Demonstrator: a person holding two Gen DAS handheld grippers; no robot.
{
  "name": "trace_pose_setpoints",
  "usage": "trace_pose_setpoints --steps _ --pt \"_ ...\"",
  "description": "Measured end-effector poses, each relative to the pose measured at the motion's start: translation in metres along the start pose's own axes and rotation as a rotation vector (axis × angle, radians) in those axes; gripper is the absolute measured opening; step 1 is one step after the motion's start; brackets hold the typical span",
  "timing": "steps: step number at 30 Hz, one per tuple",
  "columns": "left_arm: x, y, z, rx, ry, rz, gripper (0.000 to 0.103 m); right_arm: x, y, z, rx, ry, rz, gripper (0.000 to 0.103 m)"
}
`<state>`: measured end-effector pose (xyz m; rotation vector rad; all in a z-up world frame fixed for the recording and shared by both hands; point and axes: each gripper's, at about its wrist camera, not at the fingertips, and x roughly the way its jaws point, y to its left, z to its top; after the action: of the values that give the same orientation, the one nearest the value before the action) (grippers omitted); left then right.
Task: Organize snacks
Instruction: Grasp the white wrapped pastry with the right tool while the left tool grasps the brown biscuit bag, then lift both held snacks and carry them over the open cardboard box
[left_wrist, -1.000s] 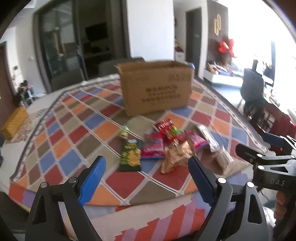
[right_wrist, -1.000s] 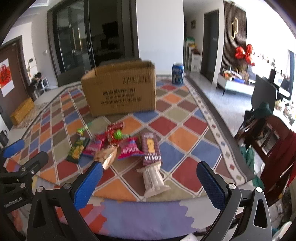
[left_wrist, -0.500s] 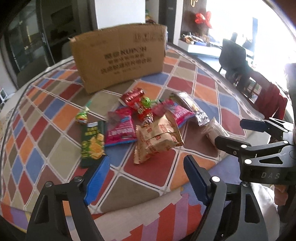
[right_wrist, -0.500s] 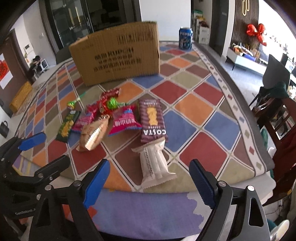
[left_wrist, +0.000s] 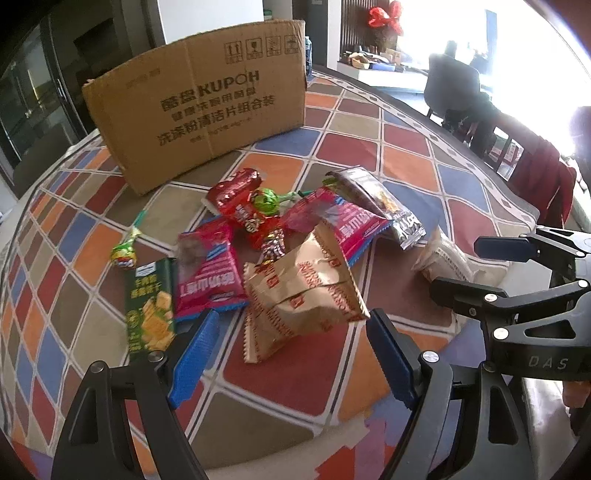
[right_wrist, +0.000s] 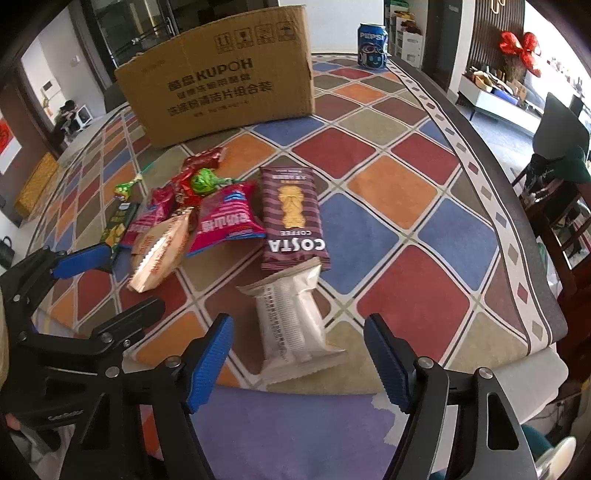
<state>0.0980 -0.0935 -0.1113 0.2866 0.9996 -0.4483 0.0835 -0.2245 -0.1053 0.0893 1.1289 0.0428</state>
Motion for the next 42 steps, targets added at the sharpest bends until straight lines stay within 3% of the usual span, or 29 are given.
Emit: trace_pose_setpoints --steps 5,17,22,42 --pt "0.008 0.001 0.005 -0.011 0.003 0.001 0.077 0.006 -0.003 0.003 0.007 0.011 0.002 0.069" --pt "0.017 0.008 0.007 -0.076 0.03 -0.053 0.053 0.017 0.002 0.008 -0.006 0.03 0.046 0.057" --pt "0.014 0.011 0.006 -0.097 0.018 -0.072 0.044 0.017 0.005 0.007 -0.022 0.033 0.053 0.037" --pt "-0.034 0.019 0.003 -0.152 -0.105 -0.066 0.04 -0.018 0.02 0.01 -0.051 -0.06 0.096 0.034"
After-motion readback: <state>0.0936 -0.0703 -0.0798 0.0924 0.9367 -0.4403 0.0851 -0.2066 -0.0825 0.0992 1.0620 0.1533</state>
